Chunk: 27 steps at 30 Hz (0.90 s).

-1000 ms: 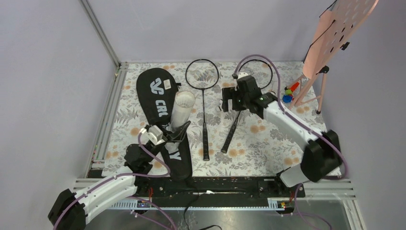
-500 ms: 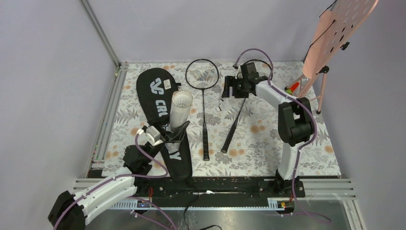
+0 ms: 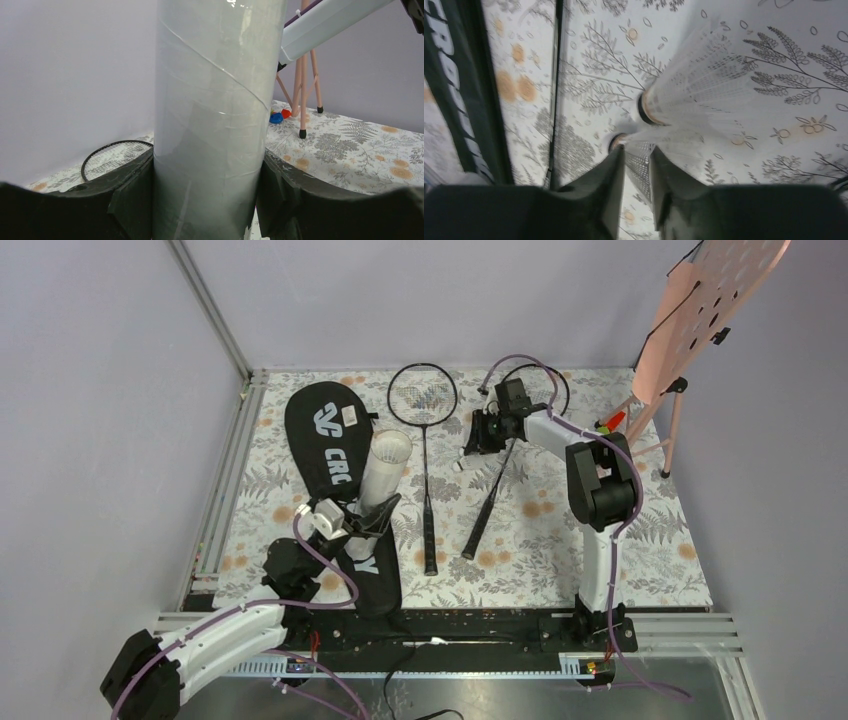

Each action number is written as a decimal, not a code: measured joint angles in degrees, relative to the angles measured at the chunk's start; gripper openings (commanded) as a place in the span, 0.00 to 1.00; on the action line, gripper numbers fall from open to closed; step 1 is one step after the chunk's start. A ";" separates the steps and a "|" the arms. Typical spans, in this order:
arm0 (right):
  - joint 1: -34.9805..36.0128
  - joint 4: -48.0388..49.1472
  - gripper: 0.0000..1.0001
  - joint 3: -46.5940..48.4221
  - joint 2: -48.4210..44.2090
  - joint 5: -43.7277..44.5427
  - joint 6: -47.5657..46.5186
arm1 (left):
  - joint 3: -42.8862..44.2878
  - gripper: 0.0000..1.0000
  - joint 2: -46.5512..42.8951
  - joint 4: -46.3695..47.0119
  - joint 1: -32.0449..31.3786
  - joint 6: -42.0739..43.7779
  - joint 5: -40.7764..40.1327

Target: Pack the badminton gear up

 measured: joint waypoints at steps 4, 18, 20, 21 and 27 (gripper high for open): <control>0.00 2.89 0.05 -2.25 -1.70 -1.01 0.81 | 0.02 0.61 -0.07 -0.46 0.00 0.09 0.02; 0.02 11.06 0.05 -34.07 -62.47 -5.29 3.67 | 14.49 0.63 0.81 -27.28 0.00 13.97 11.76; 0.04 11.06 0.05 -37.51 -76.41 -5.14 3.98 | 16.48 0.63 1.40 -34.18 0.00 18.60 15.52; 0.04 11.08 0.05 -37.57 -78.88 -5.35 4.20 | 16.63 0.63 1.75 -35.93 0.00 19.63 16.39; 0.11 11.65 0.05 -38.38 -86.93 -11.45 8.87 | 18.10 0.62 5.73 -45.68 0.00 23.39 21.11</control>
